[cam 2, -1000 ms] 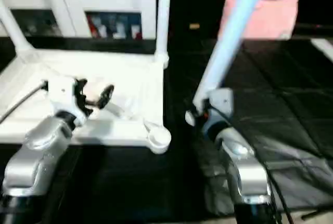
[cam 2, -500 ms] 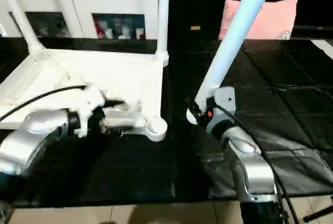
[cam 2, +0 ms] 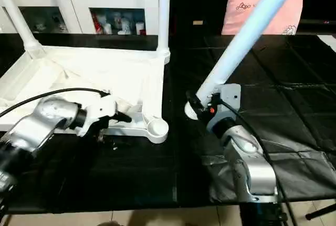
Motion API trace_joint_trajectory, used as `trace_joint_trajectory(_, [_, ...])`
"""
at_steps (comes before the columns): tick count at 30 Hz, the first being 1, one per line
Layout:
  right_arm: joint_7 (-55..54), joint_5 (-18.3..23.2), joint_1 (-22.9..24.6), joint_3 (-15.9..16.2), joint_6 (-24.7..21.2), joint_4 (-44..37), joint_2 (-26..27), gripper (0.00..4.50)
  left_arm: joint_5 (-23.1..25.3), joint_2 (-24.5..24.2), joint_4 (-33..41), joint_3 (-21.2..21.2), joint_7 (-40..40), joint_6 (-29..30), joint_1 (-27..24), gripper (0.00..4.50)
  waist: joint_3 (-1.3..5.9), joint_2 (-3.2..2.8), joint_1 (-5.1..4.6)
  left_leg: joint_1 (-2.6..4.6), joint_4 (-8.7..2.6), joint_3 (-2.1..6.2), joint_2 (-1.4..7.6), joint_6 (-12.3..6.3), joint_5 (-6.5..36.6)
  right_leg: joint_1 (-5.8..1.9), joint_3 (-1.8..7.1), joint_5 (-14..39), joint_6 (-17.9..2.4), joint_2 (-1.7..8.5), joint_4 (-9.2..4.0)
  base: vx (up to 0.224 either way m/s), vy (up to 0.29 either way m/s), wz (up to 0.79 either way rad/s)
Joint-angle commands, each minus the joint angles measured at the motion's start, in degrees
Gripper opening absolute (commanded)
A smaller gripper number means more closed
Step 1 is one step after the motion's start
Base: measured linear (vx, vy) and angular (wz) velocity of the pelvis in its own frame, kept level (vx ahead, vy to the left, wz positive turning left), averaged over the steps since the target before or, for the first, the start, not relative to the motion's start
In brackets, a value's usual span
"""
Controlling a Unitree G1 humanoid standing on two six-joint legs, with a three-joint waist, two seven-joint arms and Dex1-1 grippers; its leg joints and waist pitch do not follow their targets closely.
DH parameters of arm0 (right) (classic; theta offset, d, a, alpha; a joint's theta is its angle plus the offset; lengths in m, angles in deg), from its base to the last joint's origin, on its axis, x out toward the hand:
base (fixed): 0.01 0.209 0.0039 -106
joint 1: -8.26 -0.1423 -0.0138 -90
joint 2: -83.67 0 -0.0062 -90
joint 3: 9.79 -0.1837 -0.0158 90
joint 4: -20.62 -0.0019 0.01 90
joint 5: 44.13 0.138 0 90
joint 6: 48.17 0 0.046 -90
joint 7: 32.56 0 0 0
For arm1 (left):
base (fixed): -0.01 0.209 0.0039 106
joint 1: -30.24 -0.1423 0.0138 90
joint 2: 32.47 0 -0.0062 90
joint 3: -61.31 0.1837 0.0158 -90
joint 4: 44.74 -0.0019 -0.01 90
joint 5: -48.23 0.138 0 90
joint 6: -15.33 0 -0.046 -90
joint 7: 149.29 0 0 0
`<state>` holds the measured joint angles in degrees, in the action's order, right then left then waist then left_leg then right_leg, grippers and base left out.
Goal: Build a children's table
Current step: Insert table leg to table base
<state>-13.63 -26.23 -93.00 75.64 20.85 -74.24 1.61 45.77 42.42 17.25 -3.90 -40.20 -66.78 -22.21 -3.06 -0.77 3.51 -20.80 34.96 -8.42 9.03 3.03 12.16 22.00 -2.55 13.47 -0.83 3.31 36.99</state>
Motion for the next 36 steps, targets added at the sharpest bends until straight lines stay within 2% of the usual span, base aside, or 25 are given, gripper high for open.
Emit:
trace_joint_trajectory(1, [-0.8,0.6,-0.8,-1.1,-0.8,-2.0,-0.2,1.95,1.1,0.5,-2.4,0.1,-0.6,-1.9,1.7,3.69,3.88,-0.83,0.29,0.38,-4.03,0.83,3.36,-0.68,2.6,-3.57,2.99,-8.3,-15.0,5.06,-3.60,0.000,0.000,0.00])
trace_joint_trajectory(3, [-1.0,0.6,-0.9,-1.1,-0.9,-2.0,-0.2,1.95,1.3,0.7,-3.4,0.0,-0.8,-2.5,2.0,3.65,3.77,-0.73,0.26,0.38,-4.13,0.82,3.36,-0.25,3.4,-3.55,3.06,-7.1,-14.7,5.04,-3.79,0.000,0.000,0.00])
trace_joint_trajectory(4, [-0.9,1.0,-0.6,-0.8,-2.6,-2.5,-0.7,1.95,1.8,1.1,-5.1,0.1,-1.0,-3.8,2.6,3.55,3.59,-0.82,0.16,0.39,-4.29,0.86,3.35,0.17,4.3,-3.55,3.04,-5.6,-14.4,4.93,-3.98,0.000,0.000,0.00])
trace_joint_trajectory(6, [-0.8,0.5,-0.4,-0.4,-2.6,-2.7,-1.0,1.95,1.9,1.2,-5.8,0.1,-1.0,-4.3,2.8,3.31,3.68,-0.79,0.22,0.39,-4.27,0.87,3.40,0.51,4.6,-3.66,3.12,-4.8,-14.2,5.14,-3.97,0.000,0.000,0.00])
trace_joint_trajectory(7, [-0.5,-0.4,0.2,-0.1,0.1,-2.4,-1.2,1.95,2.5,1.5,-8.0,0.1,-0.8,-6.0,3.6,3.27,3.69,-0.72,0.22,0.38,-4.27,0.84,3.41,0.54,4.5,-3.63,3.14,-4.8,-14.2,5.13,-3.99,0.000,0.000,0.00])
trace_joint_trajectory(9, [-0.5,-0.3,0.3,-0.4,0.7,-2.3,-1.0,1.95,2.8,1.7,-9.2,0.0,-0.6,-6.9,4.0,3.13,3.73,-0.87,0.35,0.41,-4.23,0.86,3.40,0.62,4.4,-3.59,3.17,-4.9,-14.1,5.20,-3.97,0.000,0.000,0.00])
trace_joint_trajectory(15, [0.4,2.4,-0.1,-1.7,2.3,-2.7,0.6,1.95,3.7,2.6,-13.0,-0.2,-0.6,-9.7,5.6,2.61,3.82,-0.71,0.42,0.34,-4.21,0.91,3.55,-0.21,3.9,-3.58,3.12,-7.2,-14.8,5.32,-3.80,0.000,0.000,0.00])
trace_joint_trajectory(19, [0.5,-0.7,0.6,0.4,3.8,-1.9,-0.9,1.95,4.6,2.8,-15.1,0.2,-2.4,-11.0,6.6,2.21,3.71,-0.58,0.48,0.30,-4.24,0.84,3.46,-0.15,3.6,-3.61,3.14,-6.7,-14.6,5.31,-3.90,0.000,0.000,0.00])
trace_joint_trajectory(21, [1.0,-0.5,0.9,1.1,1.9,-2.3,-1.4,1.95,4.9,3.0,-16.2,0.4,-2.8,-11.8,7.0,2.04,3.66,-0.47,0.46,0.33,-4.28,0.83,3.42,-0.25,3.7,-3.64,3.15,-6.1,-14.5,5.25,-3.99,0.000,0.000,0.00])
trace_joint_trajectory(24, [1.8,-1.5,1.1,1.6,4.0,-1.8,-1.6,1.95,5.3,3.4,-17.3,0.2,-2.7,-12.7,7.4,1.86,3.66,-0.66,0.51,0.40,-4.32,0.88,3.62,-0.21,4.5,-3.51,3.16,-5.7,-14.7,5.39,-3.99,0.000,0.000,0.00])
trace_joint_trajectory(31, [3.1,-0.8,1.8,2.6,3.6,-2.3,-2.0,1.95,5.7,3.8,-19.3,-0.4,-2.9,-13.8,8.1,1.23,3.58,-0.57,0.53,0.37,-4.38,0.89,3.71,-0.47,5.0,-3.51,3.21,-5.4,-15.0,5.45,-4.07,0.000,0.000,0.00])
trace_joint_trajectory(35, [3.0,-1.8,1.7,3.1,3.4,-1.8,-2.6,1.95,6.3,3.7,-20.9,-0.8,-3.3,-14.8,8.9,1.03,3.53,-0.49,0.53,0.36,-4.48,0.94,3.74,-0.26,5.1,-3.48,3.17,-4.7,-14.8,5.44,-4.13,0.000,0.000,0.00])
trace_joint_trajectory(36, [3.1,-1.5,1.7,3.0,3.2,-1.9,-2.6,1.95,6.4,3.7,-20.9,-0.8,-3.3,-14.9,8.9,0.78,3.53,-0.47,0.54,0.37,-4.50,0.95,3.75,-0.26,5.2,-3.52,3.19,-4.6,-14.8,5.49,-4.13,0.000,0.000,0.00])
